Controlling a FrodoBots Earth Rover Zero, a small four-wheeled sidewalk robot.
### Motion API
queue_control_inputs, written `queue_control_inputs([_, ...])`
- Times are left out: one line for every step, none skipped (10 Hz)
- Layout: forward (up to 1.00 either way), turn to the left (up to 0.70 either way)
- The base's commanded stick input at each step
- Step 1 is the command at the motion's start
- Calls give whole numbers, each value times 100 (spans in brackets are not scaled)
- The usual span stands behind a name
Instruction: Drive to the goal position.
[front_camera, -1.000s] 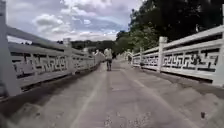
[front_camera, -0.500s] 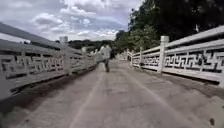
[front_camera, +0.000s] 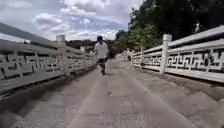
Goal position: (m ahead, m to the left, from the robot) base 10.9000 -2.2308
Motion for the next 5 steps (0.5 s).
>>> queue_control_inputs([45, 0])
queue_control_inputs([45, 0])
queue_control_inputs([45, 0])
queue_control_inputs([45, 0])
queue_control_inputs([45, 0])
